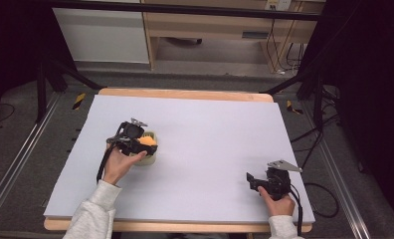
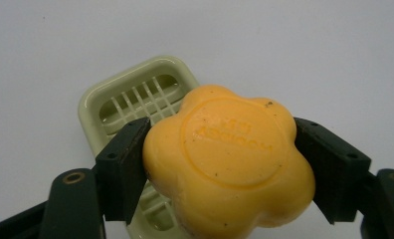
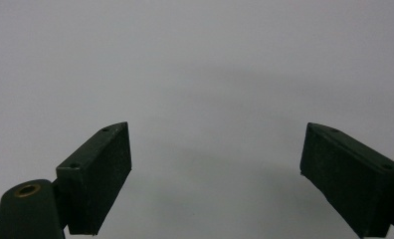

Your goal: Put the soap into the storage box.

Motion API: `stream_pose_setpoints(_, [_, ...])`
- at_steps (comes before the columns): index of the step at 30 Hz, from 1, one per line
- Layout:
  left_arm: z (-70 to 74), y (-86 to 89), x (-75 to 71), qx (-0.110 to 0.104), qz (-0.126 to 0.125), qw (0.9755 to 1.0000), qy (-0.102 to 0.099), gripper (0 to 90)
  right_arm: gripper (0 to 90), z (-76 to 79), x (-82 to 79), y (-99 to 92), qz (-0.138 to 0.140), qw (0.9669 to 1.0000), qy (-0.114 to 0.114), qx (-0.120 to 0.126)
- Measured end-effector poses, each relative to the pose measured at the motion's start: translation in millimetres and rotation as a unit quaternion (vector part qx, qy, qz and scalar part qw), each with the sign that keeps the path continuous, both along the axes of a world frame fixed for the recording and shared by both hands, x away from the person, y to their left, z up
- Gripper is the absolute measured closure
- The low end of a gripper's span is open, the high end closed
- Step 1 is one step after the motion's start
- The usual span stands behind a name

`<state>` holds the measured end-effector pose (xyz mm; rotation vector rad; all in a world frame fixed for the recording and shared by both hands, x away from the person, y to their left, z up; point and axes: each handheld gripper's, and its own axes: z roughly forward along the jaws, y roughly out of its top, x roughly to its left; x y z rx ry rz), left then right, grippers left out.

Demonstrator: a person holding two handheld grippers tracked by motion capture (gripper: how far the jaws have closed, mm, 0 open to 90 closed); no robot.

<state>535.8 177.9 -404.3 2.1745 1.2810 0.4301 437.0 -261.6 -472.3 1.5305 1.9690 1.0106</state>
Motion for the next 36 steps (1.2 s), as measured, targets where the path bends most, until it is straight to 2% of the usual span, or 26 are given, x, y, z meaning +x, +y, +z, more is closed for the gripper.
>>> stream_pose_setpoints(7, [-3.4,3.9,7.4,-0.002,0.014,0.9999,-0.001,26.5,13.1,0.0,0.0,0.0,0.0,1.0,0.0,0.0])
stream_pose_setpoints(15, [-13.8,7.4,17.4,0.008,0.025,0.9996,0.004,26.5,13.1,0.0,0.1,-0.1,0.0,1.0,0.0,0.0])
stream_pose_setpoints(36, [-30.0,14.8,20.1,0.001,0.033,0.9994,0.012,26.5,13.1,-0.6,0.5,0.3,0.001,1.0,0.001,-0.002])
